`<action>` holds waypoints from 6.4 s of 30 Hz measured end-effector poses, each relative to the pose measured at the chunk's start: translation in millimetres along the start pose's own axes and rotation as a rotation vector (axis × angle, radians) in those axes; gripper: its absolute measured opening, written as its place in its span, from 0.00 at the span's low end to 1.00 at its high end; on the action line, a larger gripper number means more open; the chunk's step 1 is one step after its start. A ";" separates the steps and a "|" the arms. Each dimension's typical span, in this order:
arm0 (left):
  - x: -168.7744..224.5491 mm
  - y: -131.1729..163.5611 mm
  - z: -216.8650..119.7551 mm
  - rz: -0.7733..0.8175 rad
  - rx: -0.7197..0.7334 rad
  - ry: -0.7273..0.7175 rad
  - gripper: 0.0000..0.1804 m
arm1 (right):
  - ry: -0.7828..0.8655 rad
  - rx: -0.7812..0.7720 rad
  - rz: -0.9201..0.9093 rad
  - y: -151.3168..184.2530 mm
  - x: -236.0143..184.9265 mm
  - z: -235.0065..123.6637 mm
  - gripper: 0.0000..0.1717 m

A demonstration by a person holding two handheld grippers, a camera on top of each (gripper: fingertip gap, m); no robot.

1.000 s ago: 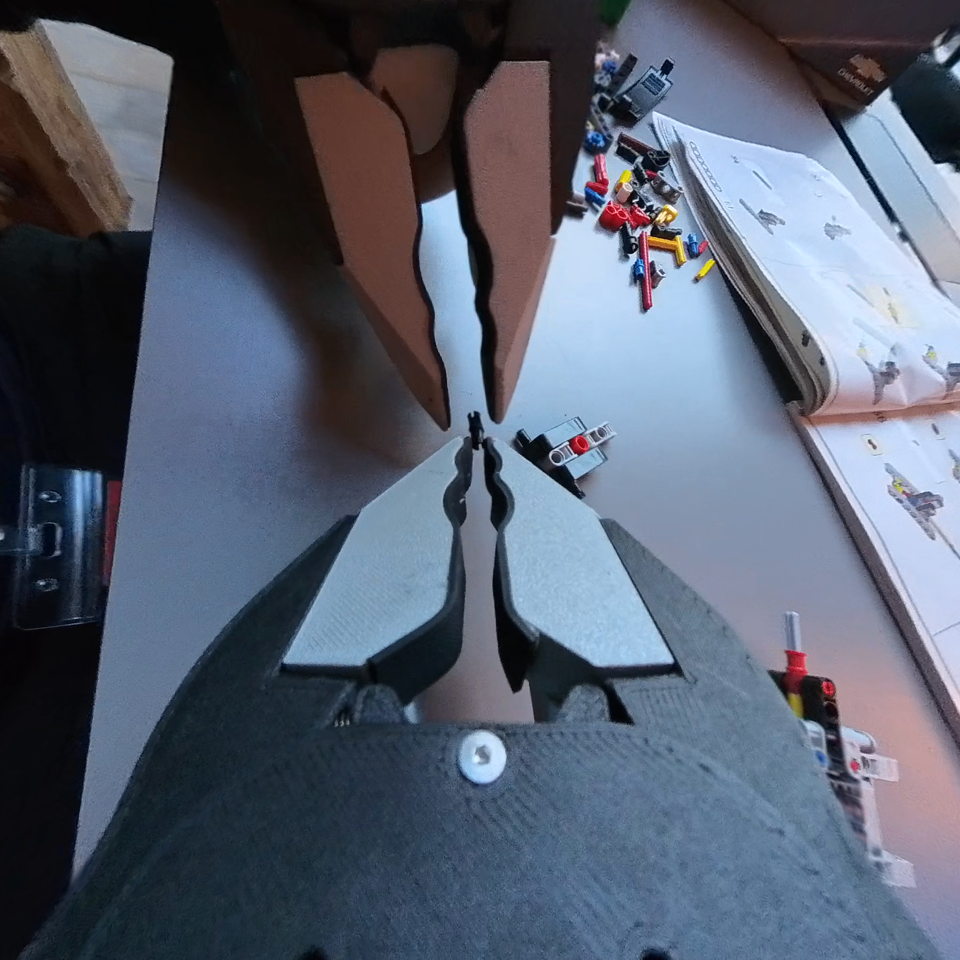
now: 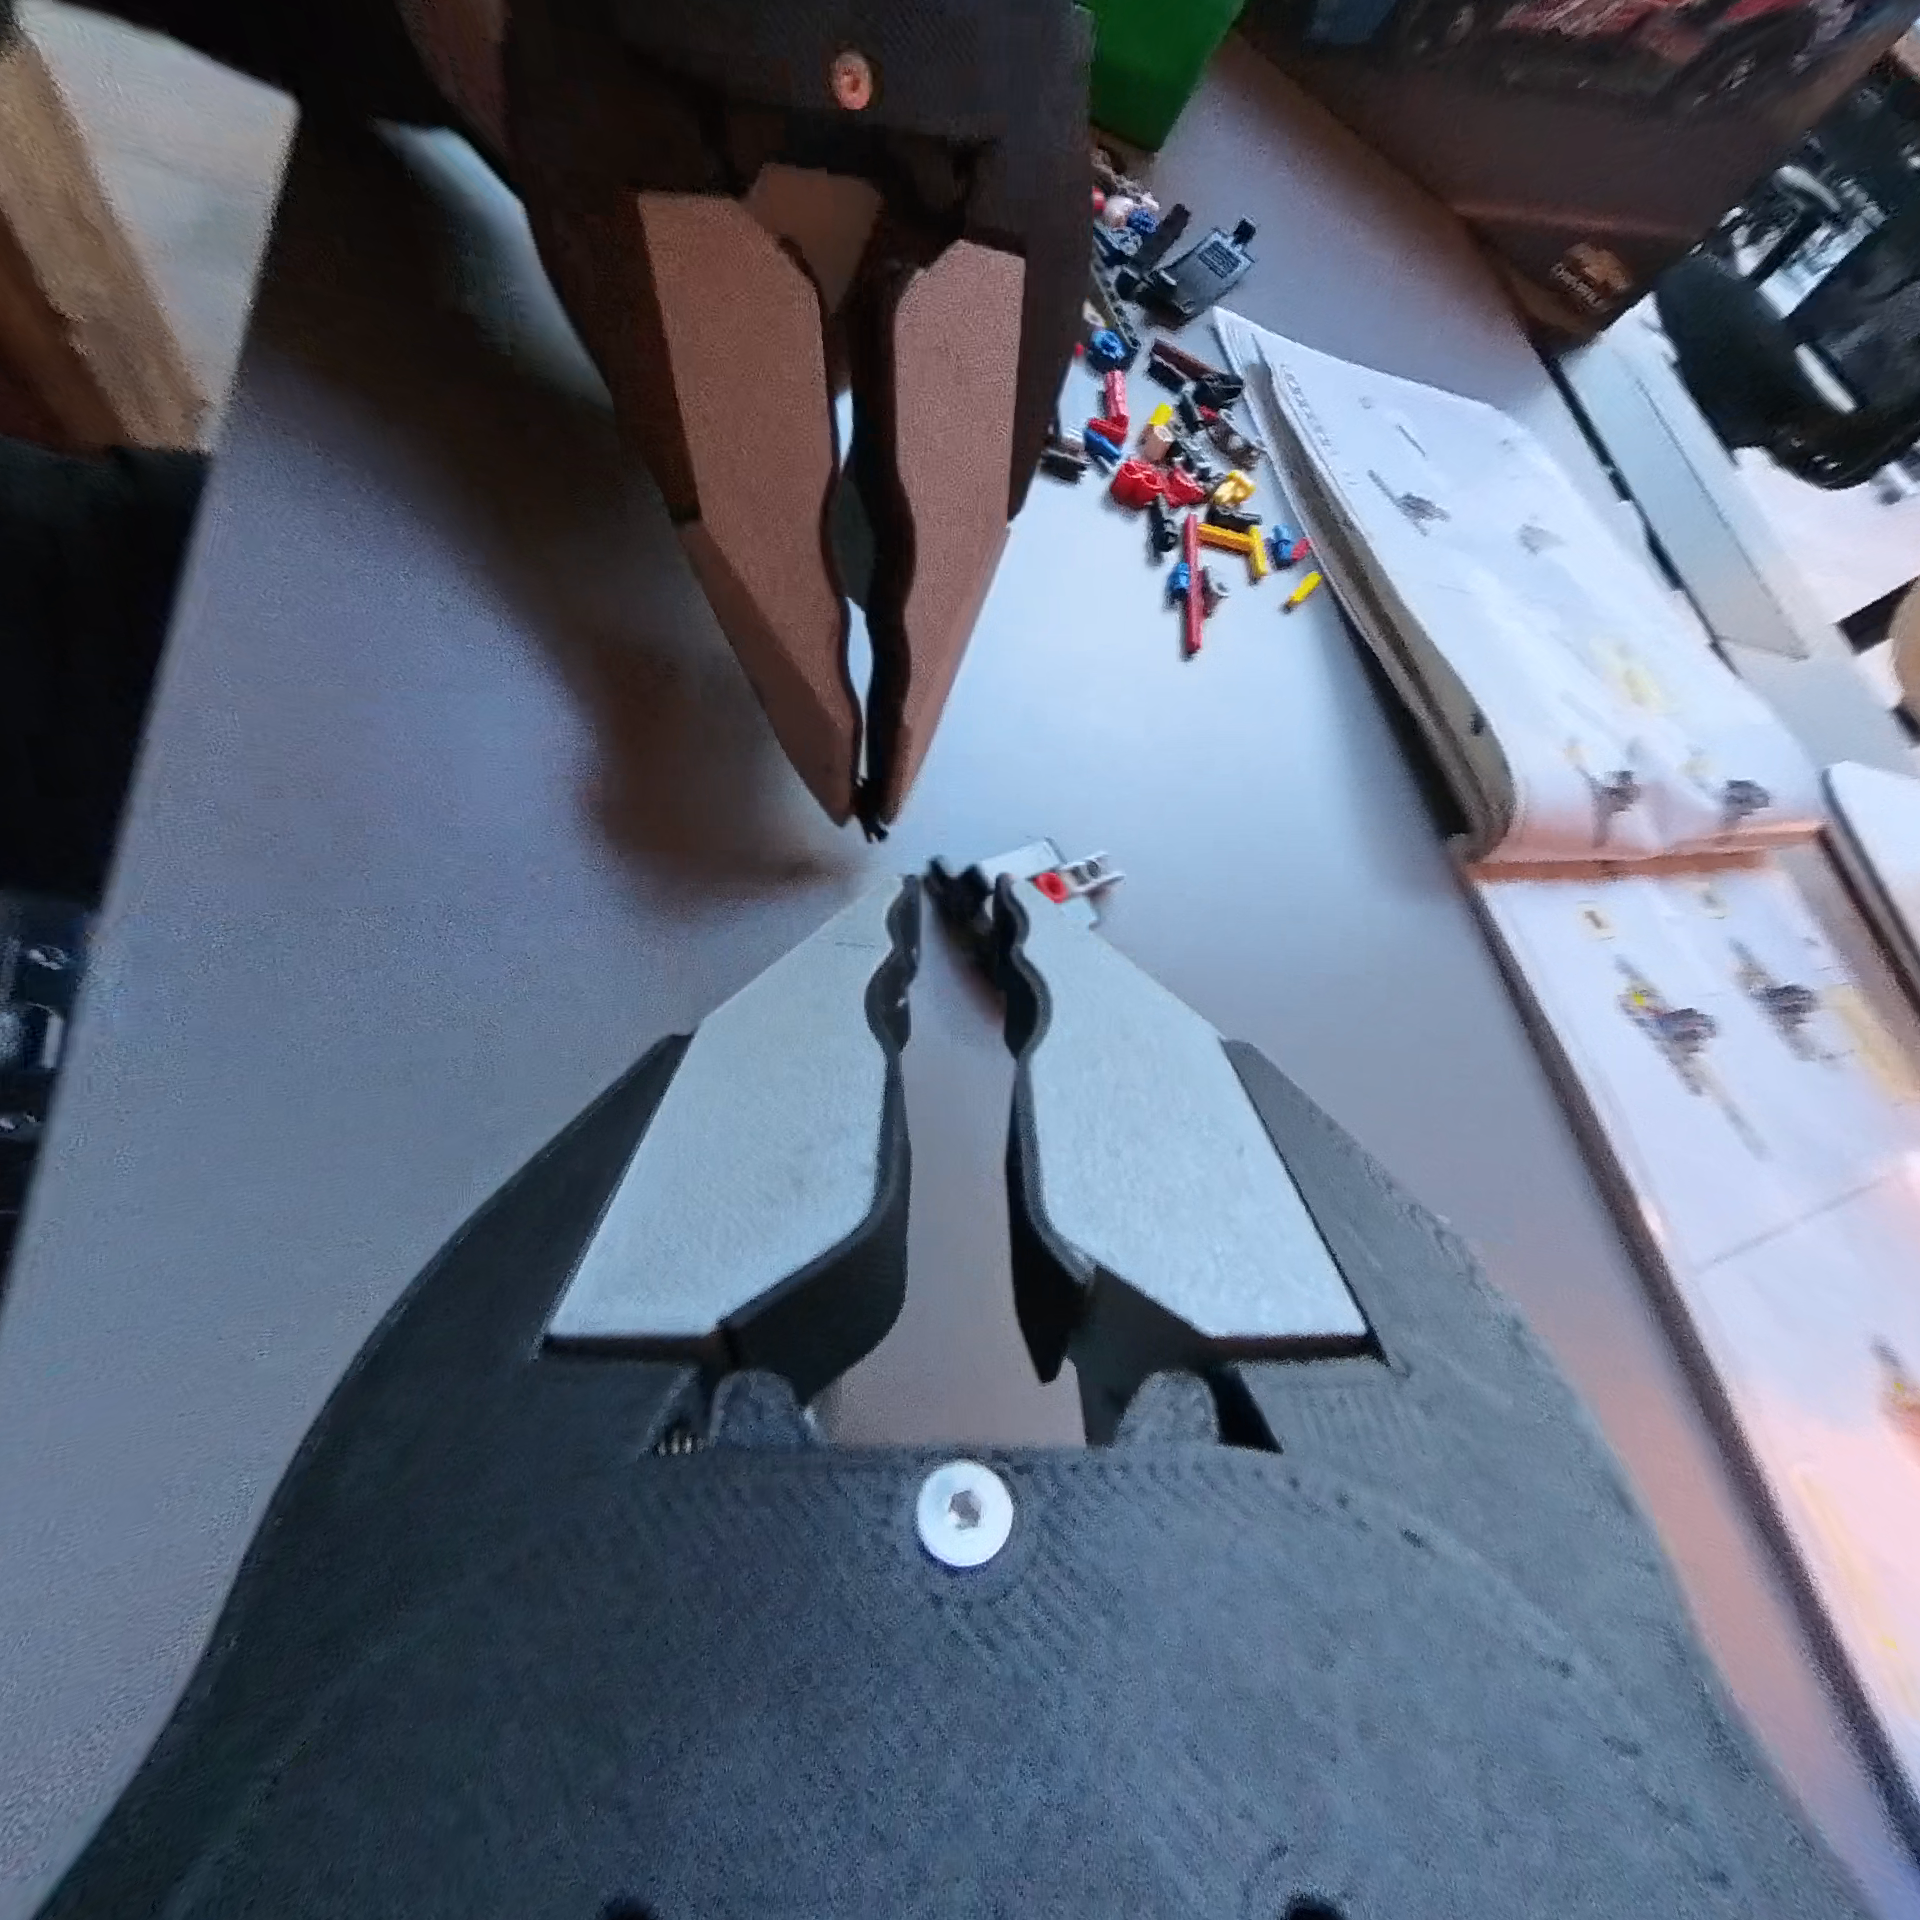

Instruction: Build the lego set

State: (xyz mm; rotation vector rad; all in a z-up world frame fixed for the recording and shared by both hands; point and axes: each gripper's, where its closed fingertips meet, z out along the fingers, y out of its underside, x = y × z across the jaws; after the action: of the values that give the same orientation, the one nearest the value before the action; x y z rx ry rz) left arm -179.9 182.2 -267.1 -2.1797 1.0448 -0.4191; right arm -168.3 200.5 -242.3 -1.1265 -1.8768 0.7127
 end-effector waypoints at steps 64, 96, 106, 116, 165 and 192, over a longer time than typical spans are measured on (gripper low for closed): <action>-15.7 1.1 4.1 -0.403 -0.007 0.265 0.01 | -0.254 -0.097 0.048 19.3 17.8 33.9 0.20; -11.8 13.0 -7.4 -0.395 -0.071 0.296 0.01 | -0.283 -0.079 -0.123 2.1 -5.0 28.9 0.10; 2.9 3.4 -13.1 -0.289 -0.064 0.328 0.01 | -0.234 -0.039 -0.296 -13.8 -19.9 28.5 0.02; 1.7 3.1 -12.5 -0.305 -0.049 0.339 0.01 | -0.183 -0.054 -0.349 -14.3 -20.3 31.8 0.00; -10.4 5.0 -3.1 -0.317 -0.058 0.270 0.01 | -0.295 -0.050 -0.010 9.5 1.7 24.9 0.07; -7.4 3.0 -1.5 -0.337 -0.050 0.260 0.01 | -0.304 -0.178 0.156 18.4 0.8 25.9 0.10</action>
State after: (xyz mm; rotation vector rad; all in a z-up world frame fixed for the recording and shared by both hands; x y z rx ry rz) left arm -187.1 185.9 -268.1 -2.3981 0.8234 -0.8574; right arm -182.8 207.9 -269.7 -1.3494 -2.1577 0.8570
